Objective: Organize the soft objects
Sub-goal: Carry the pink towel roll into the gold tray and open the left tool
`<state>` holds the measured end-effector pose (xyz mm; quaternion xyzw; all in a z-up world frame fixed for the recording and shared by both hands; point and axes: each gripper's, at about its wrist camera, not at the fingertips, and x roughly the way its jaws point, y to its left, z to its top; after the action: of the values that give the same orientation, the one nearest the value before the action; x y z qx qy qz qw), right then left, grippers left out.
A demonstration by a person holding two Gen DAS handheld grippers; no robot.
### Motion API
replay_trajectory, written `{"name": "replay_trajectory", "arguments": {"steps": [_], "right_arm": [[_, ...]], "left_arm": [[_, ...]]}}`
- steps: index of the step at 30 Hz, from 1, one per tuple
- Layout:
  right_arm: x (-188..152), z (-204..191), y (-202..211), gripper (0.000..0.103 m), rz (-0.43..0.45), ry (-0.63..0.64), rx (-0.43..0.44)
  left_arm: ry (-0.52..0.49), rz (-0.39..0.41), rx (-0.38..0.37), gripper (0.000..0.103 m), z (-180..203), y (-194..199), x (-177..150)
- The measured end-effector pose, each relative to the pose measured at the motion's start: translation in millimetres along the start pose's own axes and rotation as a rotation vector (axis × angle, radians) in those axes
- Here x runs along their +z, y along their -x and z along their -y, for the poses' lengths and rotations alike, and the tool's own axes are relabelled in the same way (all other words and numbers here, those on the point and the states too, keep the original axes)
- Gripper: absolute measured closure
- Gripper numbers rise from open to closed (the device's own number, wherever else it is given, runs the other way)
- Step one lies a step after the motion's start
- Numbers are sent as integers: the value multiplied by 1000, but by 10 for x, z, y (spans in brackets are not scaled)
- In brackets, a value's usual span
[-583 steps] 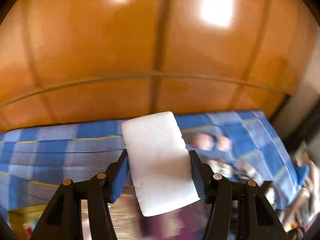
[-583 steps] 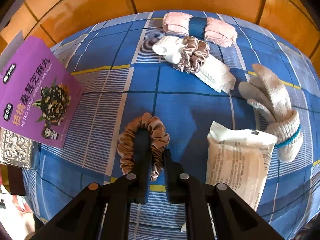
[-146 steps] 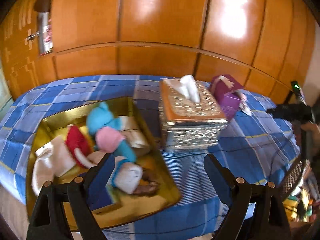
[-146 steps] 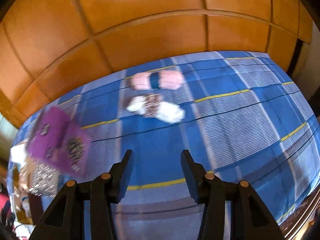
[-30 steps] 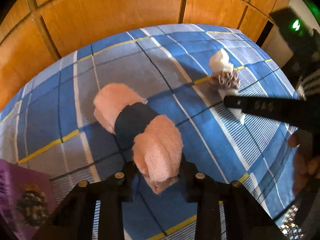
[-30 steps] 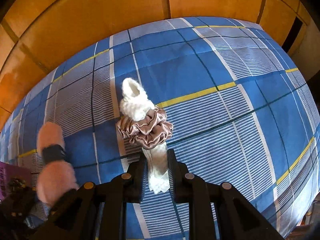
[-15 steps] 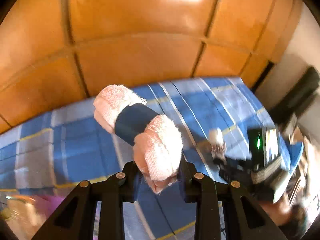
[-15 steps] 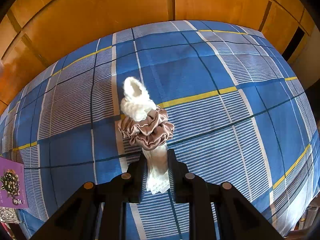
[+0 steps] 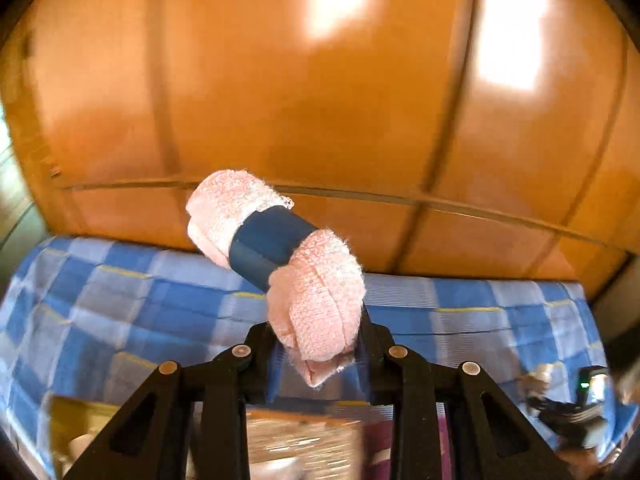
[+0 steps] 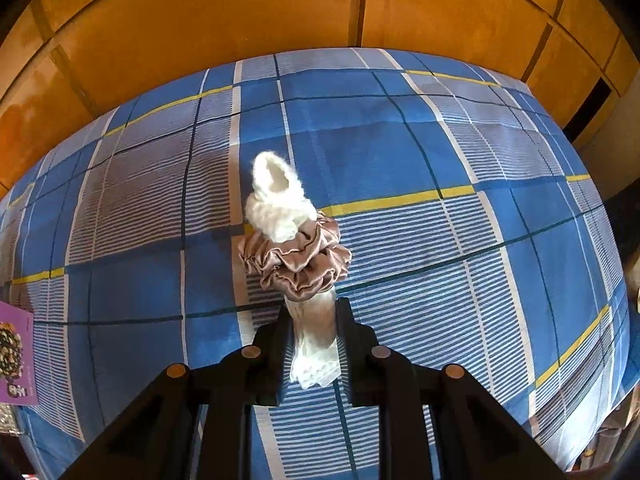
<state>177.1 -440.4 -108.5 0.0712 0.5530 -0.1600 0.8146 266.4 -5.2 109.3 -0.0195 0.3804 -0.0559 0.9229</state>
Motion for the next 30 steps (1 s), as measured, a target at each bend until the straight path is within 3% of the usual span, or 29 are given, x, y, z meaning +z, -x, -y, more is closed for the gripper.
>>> {"name": "replay_trajectory", "arguments": {"steps": [7,18,24,30], "right_arm": [[-44,-106,10,84,15,42,-36],[-113,-231,44,85,49,135,-119],[-141,-280,45,85,60,146,-151],[-171,-358,57,85,66,162,-194]], "left_arm": [[116,33,82,73,-1129,419,-517],[352,-62,160,72,-2542,799,-1986],[371,-158,167,72,-2750,758,-2645],[299,-204,145,64,-2612,684,-2936]]}}
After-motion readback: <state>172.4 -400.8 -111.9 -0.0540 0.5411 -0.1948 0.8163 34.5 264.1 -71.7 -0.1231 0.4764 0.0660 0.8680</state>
